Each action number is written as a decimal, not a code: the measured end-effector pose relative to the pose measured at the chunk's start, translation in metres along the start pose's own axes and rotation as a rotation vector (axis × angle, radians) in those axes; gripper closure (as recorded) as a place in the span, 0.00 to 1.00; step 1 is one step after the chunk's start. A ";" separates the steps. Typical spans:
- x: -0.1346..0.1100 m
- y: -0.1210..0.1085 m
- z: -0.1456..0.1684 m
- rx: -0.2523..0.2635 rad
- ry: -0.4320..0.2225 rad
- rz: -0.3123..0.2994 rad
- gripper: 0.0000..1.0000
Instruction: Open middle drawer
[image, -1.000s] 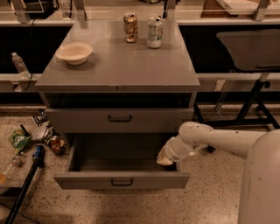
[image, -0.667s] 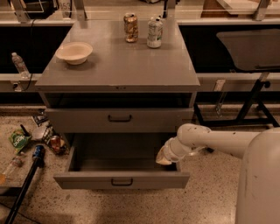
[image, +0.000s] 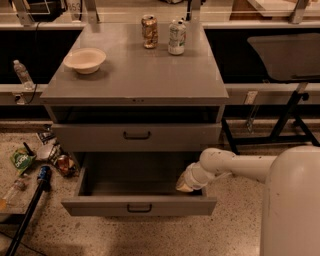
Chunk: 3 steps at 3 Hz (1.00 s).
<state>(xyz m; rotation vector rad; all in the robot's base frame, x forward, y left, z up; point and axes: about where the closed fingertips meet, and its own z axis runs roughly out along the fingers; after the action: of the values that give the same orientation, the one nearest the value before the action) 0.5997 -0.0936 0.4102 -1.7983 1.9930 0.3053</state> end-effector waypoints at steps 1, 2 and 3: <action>-0.003 0.009 0.017 -0.031 -0.023 -0.006 1.00; -0.008 0.022 0.026 -0.089 -0.051 0.001 1.00; -0.015 0.042 0.033 -0.161 -0.079 0.024 1.00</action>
Offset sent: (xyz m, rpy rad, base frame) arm -0.0315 0.0320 -0.0259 0.0939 0.1448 0.0769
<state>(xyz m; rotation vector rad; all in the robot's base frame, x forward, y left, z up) 0.5646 -0.0604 0.3828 -1.8288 1.9856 0.5504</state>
